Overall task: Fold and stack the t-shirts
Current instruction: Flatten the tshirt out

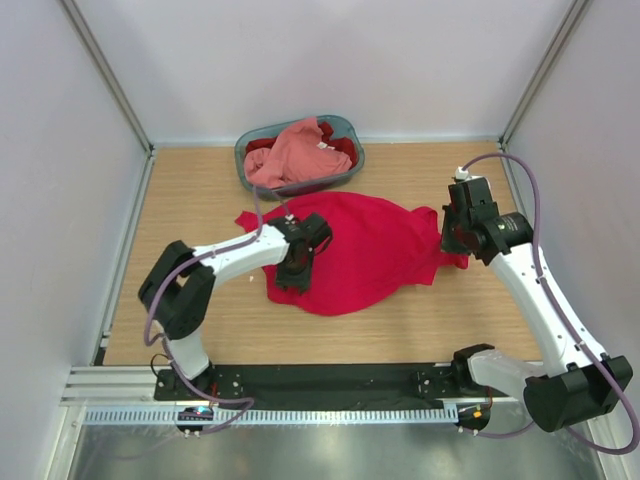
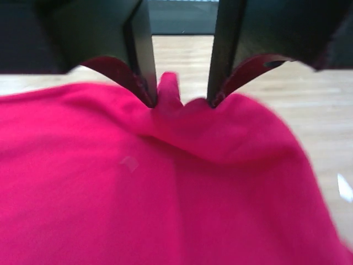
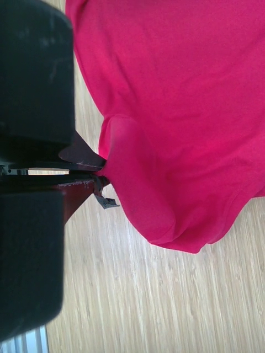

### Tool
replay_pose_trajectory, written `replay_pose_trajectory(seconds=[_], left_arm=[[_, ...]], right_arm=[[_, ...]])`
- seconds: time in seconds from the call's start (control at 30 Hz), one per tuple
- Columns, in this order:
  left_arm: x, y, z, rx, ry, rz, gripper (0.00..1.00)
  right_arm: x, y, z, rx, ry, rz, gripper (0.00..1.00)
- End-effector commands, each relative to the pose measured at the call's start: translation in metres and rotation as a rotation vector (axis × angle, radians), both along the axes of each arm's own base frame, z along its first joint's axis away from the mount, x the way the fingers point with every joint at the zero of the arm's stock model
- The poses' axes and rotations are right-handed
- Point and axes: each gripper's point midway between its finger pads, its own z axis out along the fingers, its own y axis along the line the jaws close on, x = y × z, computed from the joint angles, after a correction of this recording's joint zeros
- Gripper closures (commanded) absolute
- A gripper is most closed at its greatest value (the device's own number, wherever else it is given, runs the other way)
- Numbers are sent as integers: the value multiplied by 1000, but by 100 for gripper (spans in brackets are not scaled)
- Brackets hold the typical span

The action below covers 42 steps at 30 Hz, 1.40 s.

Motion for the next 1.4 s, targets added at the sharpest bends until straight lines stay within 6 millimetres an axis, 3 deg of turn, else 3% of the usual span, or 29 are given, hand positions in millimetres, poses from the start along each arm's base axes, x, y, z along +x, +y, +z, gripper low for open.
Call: replay_pose_trajectory(seconds=[0.0, 0.03, 0.17, 0.27, 0.3, 0.33, 0.43, 0.5, 0.57, 0.6, 0.67, 0.8, 0.93, 1.13, 1.37], left_arm=[[44, -24, 22, -1, -102, -73, 59], [58, -35, 20, 4, -107, -86, 60], [80, -51, 8, 53, -90, -134, 63], [84, -43, 20, 94, -123, -124, 50], [82, -41, 27, 96, -135, -120, 41], [76, -32, 43, 98, -168, -103, 39], [58, -23, 66, 70, -207, -83, 38], [34, -16, 77, -2, -203, -41, 46], [10, -14, 76, -83, -178, -5, 55], [2, -15, 72, -108, -168, -7, 64], [-8, -26, 69, -194, -159, -9, 70], [-23, -37, 41, -239, -81, -18, 77], [-15, -54, 23, -233, -65, -44, 76], [3, -55, 1, -113, -52, -50, 73], [9, -52, -13, -77, -46, -59, 72]], right_arm=[[13, 3, 13, 8, -49, 18, 99], [13, 4, 15, 14, -52, 20, 99], [11, 5, 15, 19, -48, 24, 99], [10, 6, 17, 22, -49, 26, 99], [10, 6, 18, 22, -52, 26, 99], [11, 7, 19, 27, -53, 27, 99], [10, 9, 18, 39, -53, 35, 99], [9, 11, 15, 49, -47, 39, 99], [9, 12, 14, 53, -44, 42, 99], [8, 13, 13, 57, -44, 44, 99], [8, 14, 10, 61, -37, 46, 99], [8, 17, 8, 78, -31, 50, 99], [8, 19, 8, 86, -26, 57, 99], [7, 18, 11, 75, -25, 60, 99], [7, 19, 13, 70, -26, 67, 99]])
